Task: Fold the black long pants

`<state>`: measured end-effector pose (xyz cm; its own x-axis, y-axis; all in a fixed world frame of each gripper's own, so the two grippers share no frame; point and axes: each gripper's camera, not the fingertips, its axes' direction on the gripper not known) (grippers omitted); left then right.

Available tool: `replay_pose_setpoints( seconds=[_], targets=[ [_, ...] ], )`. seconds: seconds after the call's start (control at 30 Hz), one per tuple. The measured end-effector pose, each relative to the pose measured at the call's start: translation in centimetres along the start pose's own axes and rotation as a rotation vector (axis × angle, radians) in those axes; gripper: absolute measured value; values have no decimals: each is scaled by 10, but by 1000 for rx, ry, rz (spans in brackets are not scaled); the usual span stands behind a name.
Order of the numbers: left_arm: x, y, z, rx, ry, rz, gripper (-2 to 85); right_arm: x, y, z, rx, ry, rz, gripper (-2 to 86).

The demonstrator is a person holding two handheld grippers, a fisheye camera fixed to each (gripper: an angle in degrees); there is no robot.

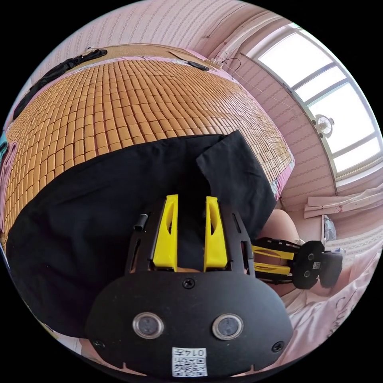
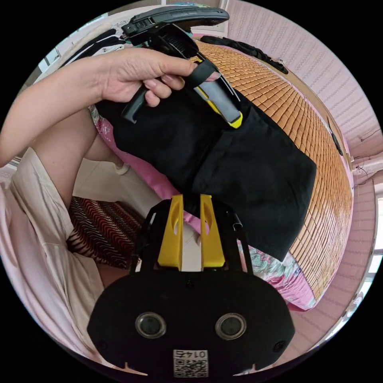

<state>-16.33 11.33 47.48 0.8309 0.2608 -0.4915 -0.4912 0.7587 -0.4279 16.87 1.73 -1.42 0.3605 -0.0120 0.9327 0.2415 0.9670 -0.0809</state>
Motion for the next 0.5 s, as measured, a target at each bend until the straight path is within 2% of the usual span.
replay_pose_setpoints(
  seconds=[0.3,0.5],
  targets=[
    [0,13,-11,3,10,-38,118,18,1,13,19,-127,98,19],
    [-13,37,-24,112,167,-71,136,14,2,19,23,-114,90,10]
  ],
)
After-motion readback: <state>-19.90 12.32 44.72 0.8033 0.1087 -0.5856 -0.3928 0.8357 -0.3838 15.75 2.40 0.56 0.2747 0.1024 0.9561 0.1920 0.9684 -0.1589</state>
